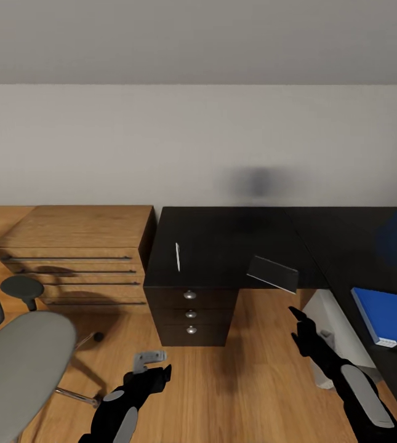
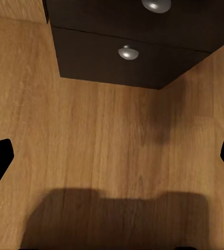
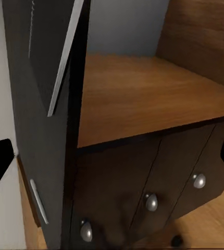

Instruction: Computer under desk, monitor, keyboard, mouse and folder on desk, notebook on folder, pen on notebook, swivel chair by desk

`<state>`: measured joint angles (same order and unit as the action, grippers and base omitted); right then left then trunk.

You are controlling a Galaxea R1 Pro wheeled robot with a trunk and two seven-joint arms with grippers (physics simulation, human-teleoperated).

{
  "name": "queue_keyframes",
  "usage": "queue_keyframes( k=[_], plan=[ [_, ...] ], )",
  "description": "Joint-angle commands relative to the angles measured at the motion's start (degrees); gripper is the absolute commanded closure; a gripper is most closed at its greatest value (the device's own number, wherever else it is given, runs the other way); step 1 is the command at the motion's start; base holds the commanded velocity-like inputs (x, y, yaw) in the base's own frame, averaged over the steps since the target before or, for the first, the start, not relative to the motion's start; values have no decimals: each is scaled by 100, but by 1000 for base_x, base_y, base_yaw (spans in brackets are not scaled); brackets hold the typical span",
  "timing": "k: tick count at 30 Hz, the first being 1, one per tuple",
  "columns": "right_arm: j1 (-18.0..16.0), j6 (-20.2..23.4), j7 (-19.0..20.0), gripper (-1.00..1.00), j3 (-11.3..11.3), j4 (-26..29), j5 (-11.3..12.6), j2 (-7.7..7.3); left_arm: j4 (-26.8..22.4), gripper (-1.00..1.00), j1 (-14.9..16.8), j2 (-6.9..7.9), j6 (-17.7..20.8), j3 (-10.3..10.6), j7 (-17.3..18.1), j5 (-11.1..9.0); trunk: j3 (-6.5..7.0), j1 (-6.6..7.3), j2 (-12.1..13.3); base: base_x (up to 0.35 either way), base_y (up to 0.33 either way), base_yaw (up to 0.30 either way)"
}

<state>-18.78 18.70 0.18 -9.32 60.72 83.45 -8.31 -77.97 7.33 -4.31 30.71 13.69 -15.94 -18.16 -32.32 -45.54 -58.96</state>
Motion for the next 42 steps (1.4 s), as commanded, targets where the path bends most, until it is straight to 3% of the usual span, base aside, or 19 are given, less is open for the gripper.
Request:
queue_keyframes(
  k=[1, 4, 5, 6, 15, 18, 19, 22, 42],
  plan=[
    [-3, 104, -5, -100, -28, -10, 138, -9, -7, -100, -2, 2, 25, 46, -50, -65, -24, -23, -45, 0, 0, 0],
    [-3, 117, -9, -100, -53, -8, 173, -12, 29, -100, -3, -4, 35, 65, -50, -124, -78, -89, -166, 0, 0, 0],
    [-3, 86, -13, -100, -153, 28, 191, -1, 210, -100, -4, -11, 39, 226, -51, -304, -95, -111, -206, 0, 0, 0],
    [-3, 80, -12, -100, -205, 32, 193, 9, 227, -100, -4, -10, 39, 261, -53, -331, -113, -133, -246, 0, 0, 0],
    [-3, 87, -11, -100, -325, 34, 324, 25, 256, -100, -4, -9, 40, 325, -58, -380, -275, -330, -607, 0, 0, 0],
    [-3, 87, -10, -100, -331, 31, 626, 27, 256, -100, -4, -9, 38, 333, -60, -381, -329, -396, -727, 0, 0, 0],
    [-3, 84, -14, -100, -327, 20, 863, 24, 256, -100, -4, -9, 34, 345, -68, -381, -347, -418, -767, 0, 0, 0],
    [-3, 77, -17, -100, -332, 12, 1027, 22, 256, -100, -4, -9, 32, 352, -71, -378, -401, -484, -887, 0, 0, 0],
    [-3, -103, 23, -100, -325, 271, 1074, 29, 282, -100, -4, -9, 14, 354, -76, -356, -760, -923, -1690, 0, 0, 0]
  ],
)
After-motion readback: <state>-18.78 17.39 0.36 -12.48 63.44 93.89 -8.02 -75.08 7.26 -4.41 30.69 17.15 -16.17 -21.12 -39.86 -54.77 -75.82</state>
